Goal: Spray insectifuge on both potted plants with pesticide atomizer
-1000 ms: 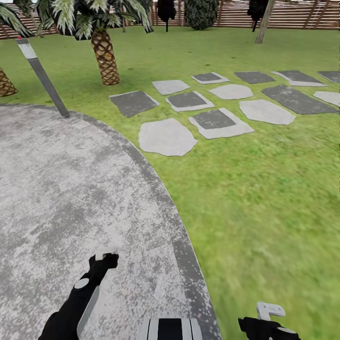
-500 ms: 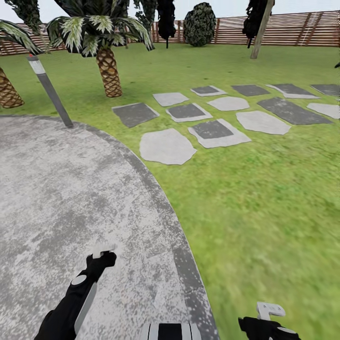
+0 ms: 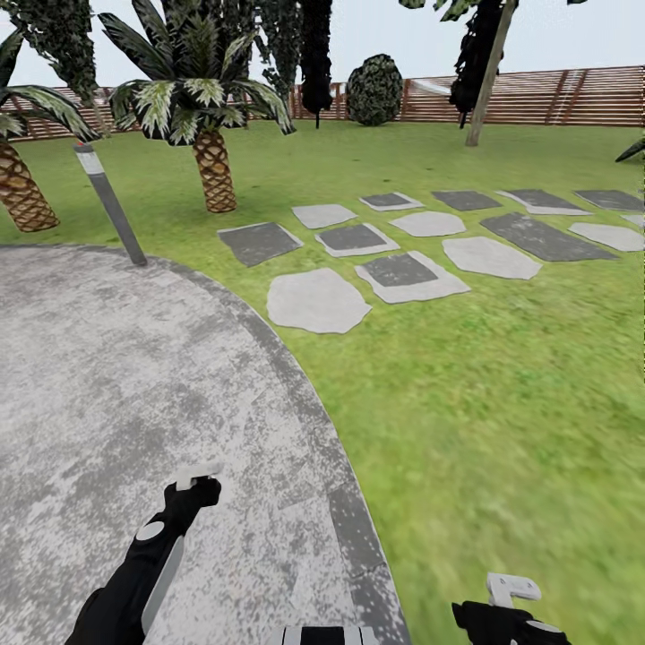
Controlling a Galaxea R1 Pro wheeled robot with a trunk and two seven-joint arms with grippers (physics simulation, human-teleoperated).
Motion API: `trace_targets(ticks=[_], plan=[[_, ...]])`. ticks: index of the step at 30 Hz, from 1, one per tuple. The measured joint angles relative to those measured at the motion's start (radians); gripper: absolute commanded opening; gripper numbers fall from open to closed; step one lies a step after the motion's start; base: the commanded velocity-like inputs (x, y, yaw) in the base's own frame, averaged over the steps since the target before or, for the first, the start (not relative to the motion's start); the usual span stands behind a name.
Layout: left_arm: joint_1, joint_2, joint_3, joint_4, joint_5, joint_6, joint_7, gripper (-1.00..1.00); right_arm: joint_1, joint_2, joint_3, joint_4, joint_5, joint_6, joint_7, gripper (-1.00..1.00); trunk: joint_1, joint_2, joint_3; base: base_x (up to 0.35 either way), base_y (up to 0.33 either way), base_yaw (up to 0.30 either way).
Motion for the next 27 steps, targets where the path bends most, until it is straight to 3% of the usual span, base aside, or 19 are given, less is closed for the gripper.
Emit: trace_targets(ticks=[7, 27], plan=[[0.000, 0.000, -0.001, 0.001, 0.000, -0.001, -0.001, -1.00, 0.000, 0.000, 0.000, 0.000, 0.000, 0.000, 0.000, 1.00, -0.003, 0.002, 0.038, 0.000, 0.000, 0.000], [0.001, 0.000, -0.002, 0.000, 0.000, -0.002, -0.001, -1.00, 0.000, 0.000, -0.002, 0.000, 0.000, 0.000, 0.000, 1.00, -0.003, 0.002, 0.069, 0.000, 0.000, 0.000]])
